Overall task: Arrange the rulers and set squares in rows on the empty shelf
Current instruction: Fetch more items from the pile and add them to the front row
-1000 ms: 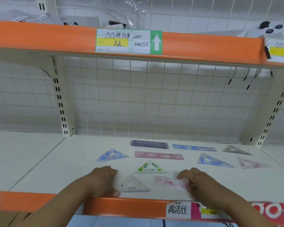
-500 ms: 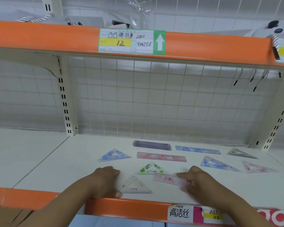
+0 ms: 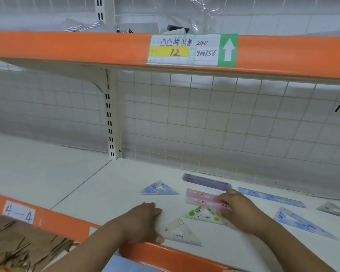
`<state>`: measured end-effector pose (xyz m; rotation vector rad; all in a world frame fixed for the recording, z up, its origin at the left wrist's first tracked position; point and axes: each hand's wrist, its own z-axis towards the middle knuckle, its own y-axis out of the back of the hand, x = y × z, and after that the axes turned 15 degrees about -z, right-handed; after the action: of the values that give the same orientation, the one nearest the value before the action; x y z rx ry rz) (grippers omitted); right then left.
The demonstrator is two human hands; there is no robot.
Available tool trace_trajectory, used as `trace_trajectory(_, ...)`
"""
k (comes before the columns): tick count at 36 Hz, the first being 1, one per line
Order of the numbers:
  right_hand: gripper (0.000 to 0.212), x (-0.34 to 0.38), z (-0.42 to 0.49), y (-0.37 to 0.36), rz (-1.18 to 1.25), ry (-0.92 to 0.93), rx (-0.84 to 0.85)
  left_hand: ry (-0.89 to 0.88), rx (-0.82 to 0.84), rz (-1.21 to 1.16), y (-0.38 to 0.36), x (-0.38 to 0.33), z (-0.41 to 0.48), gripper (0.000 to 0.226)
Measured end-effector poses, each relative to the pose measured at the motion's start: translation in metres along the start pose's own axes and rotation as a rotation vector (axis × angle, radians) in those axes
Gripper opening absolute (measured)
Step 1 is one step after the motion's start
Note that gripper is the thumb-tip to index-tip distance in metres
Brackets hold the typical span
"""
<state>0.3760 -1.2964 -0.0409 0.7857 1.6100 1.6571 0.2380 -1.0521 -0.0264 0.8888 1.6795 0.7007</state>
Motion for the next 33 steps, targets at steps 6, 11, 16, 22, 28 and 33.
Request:
trace_trajectory(6, 0.023, -0.006, 0.023, -0.001, -0.024, 0.018, -0.029, 0.014, -0.010, -0.039, 0.001, 0.001, 0.000, 0.072)
trace_trajectory(11, 0.024, -0.013, 0.038, -0.006, -0.047, 0.003, -0.026, 0.015, -0.011, -0.073, 0.000, 0.006, 0.004, 0.078)
trace_trajectory(16, 0.033, -0.012, 0.049, -0.011, -0.045, 0.010, 0.006, 0.050, -0.018, -0.096, -0.003, 0.014, 0.007, 0.090)
trace_trajectory(22, 0.038, -0.014, 0.052, -0.015, -0.016, -0.001, 0.038, 0.062, -0.017, -0.109, -0.004, 0.016, 0.008, 0.091)
trace_trajectory(28, 0.038, -0.015, 0.051, -0.016, -0.004, 0.013, 0.027, 0.067, -0.012, -0.118, -0.004, 0.017, 0.008, 0.091)
trace_trajectory(33, 0.029, -0.009, 0.044, -0.010, 0.013, 0.016, 0.030, 0.068, -0.012, -0.129, -0.004, 0.015, 0.007, 0.090)
